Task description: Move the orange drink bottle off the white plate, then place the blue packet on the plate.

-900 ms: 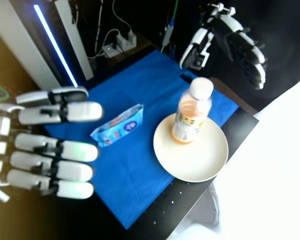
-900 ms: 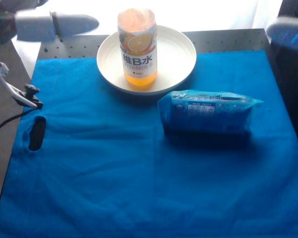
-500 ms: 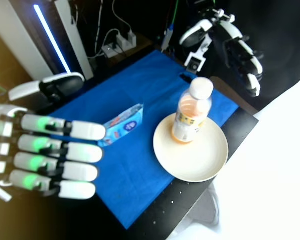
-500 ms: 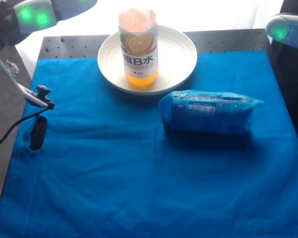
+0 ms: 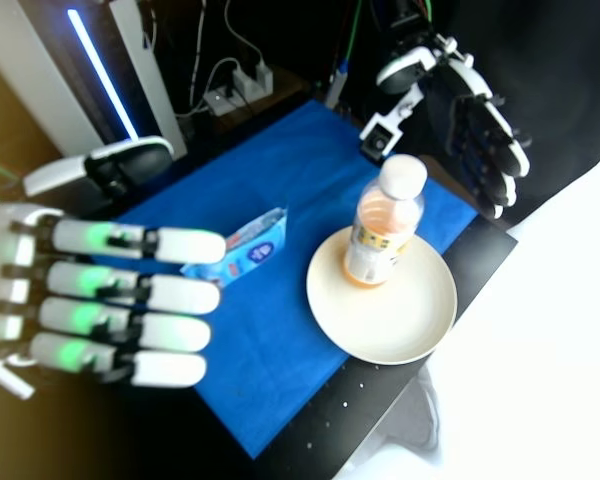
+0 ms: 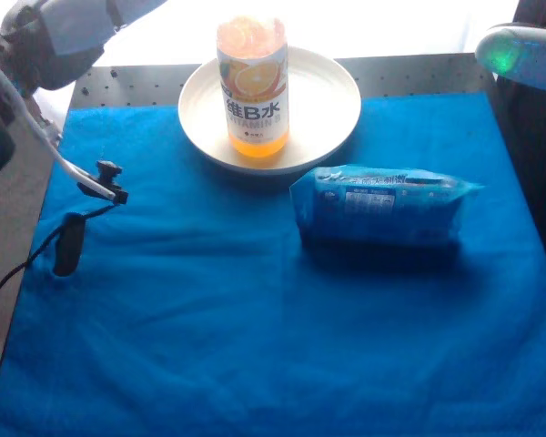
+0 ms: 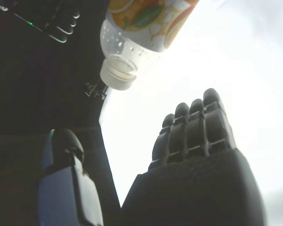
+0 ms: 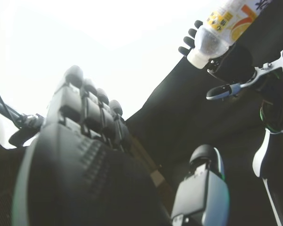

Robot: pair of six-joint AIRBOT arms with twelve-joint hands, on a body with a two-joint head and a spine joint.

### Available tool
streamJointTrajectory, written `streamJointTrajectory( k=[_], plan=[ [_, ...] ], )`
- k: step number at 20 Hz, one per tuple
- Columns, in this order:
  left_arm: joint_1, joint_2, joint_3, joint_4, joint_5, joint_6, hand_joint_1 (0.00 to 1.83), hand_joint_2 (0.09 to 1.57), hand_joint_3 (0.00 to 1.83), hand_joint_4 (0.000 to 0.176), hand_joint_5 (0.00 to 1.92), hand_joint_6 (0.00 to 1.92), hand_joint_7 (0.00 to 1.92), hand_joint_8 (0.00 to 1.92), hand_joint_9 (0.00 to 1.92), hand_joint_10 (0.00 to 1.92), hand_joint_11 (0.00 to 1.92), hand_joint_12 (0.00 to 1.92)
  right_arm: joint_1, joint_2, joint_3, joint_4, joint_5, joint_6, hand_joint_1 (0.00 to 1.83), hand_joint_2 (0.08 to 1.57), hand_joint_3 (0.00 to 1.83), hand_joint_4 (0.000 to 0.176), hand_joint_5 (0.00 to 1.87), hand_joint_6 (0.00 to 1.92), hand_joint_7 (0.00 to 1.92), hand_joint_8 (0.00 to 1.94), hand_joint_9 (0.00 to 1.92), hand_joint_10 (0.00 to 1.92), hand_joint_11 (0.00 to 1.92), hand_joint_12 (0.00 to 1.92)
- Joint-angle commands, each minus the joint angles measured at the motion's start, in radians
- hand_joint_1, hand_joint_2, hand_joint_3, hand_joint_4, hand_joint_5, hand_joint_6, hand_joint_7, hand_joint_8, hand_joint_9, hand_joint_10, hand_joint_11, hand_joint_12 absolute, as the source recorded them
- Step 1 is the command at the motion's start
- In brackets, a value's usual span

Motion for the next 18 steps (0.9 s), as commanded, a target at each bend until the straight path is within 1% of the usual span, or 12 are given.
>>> streamJointTrajectory(
  k=[1,2,4,5,7,8,9,11,12,14,16,18],
  plan=[
    [-0.011,-0.013,0.01,-0.025,-0.105,-0.017,0.48,0.73,0.0,0.0,0.06,0.01,0.02,0.0,0.01,0.0,0.09,0.04,0.019,0.001,0.006,0.014,0.122,0.008,0.35,0.82,0.0,0.018,0.13,0.0,0.1,0.0,0.09,0.0,0.02,0.28],
    [-0.011,-0.022,0.017,-0.021,-0.099,-0.021,0.47,0.73,0.0,0.013,0.04,0.01,0.03,0.0,0.01,0.0,0.09,0.04,0.022,0.0,0.006,0.012,0.122,0.008,0.36,0.83,0.0,0.019,0.13,0.01,0.1,0.0,0.09,0.0,0.01,0.28],
    [-0.01,-0.038,0.03,-0.017,-0.086,-0.025,0.48,0.71,0.0,0.022,0.03,0.0,0.03,0.0,0.02,0.01,0.08,0.04,0.024,-0.001,0.006,0.01,0.122,0.008,0.34,0.84,0.01,0.017,0.13,0.0,0.1,0.0,0.08,0.0,0.0,0.28],
    [-0.01,-0.044,0.035,-0.014,-0.08,-0.025,0.51,0.7,0.0,0.03,0.01,0.0,0.02,0.0,0.01,0.0,0.06,0.03,0.024,-0.002,0.006,0.009,0.122,0.008,0.34,0.84,0.0,0.022,0.13,0.0,0.09,0.0,0.07,0.0,0.0,0.26],
    [-0.01,-0.057,0.046,-0.01,-0.069,-0.029,0.51,0.72,0.0,0.018,0.0,0.0,0.03,0.0,0.02,0.0,0.06,0.03,0.025,-0.004,0.006,0.009,0.123,0.008,0.35,0.83,0.0,0.038,0.14,0.0,0.08,0.0,0.07,0.0,0.0,0.24],
    [-0.011,-0.064,0.054,-0.006,-0.061,-0.031,0.52,0.75,0.01,0.032,0.0,0.0,0.03,0.0,0.03,0.01,0.06,0.03,0.025,-0.005,0.006,0.009,0.124,0.008,0.36,0.84,0.0,0.034,0.13,0.0,0.09,0.0,0.08,0.0,0.01,0.24],
    [-0.012,-0.07,0.06,-0.004,-0.056,-0.031,0.55,0.74,0.01,0.053,0.0,0.0,0.04,0.01,0.03,0.01,0.06,0.03,0.025,-0.006,0.006,0.008,0.124,0.008,0.35,0.84,0.0,0.04,0.12,0.0,0.09,0.0,0.09,0.01,0.01,0.24],
    [-0.012,-0.084,0.076,-0.001,-0.039,-0.032,0.58,0.71,0.0,0.075,0.0,0.0,0.04,0.0,0.02,0.0,0.03,0.02,0.025,-0.008,0.006,0.007,0.125,0.008,0.35,0.84,0.0,0.054,0.12,0.0,0.09,0.0,0.09,0.01,0.01,0.25],
    [-0.012,-0.088,0.081,0.001,-0.034,-0.032,0.58,0.71,0.0,0.074,0.0,0.0,0.03,0.0,0.02,0.0,0.01,0.01,0.026,-0.008,0.006,0.006,0.126,0.008,0.35,0.85,0.0,0.047,0.12,0.0,0.08,0.0,0.07,0.0,0.0,0.24],
    [-0.012,-0.098,0.093,0.002,-0.025,-0.036,0.63,0.71,0.0,0.086,0.0,0.0,0.02,0.0,0.02,0.0,0.01,0.01,0.027,-0.008,0.005,0.005,0.126,0.008,0.36,0.85,0.01,0.052,0.13,0.0,0.09,0.0,0.09,0.01,0.02,0.26],
    [-0.012,-0.106,0.1,0.002,-0.016,-0.038,0.66,0.71,0.0,0.085,0.0,0.0,0.0,0.0,0.02,0.0,0.02,0.02,0.029,-0.008,0.005,0.004,0.127,0.008,0.37,0.85,0.0,0.052,0.13,0.0,0.1,0.0,0.1,0.01,0.04,0.27],
    [-0.016,-0.114,0.107,0.011,-0.004,-0.04,0.66,0.73,0.0,0.083,0.0,0.0,0.0,0.0,0.0,0.0,0.0,0.0,0.031,-0.008,0.004,0.001,0.128,0.008,0.38,0.87,0.01,0.037,0.11,0.0,0.12,0.01,0.11,0.01,0.01,0.27]
  ],
)
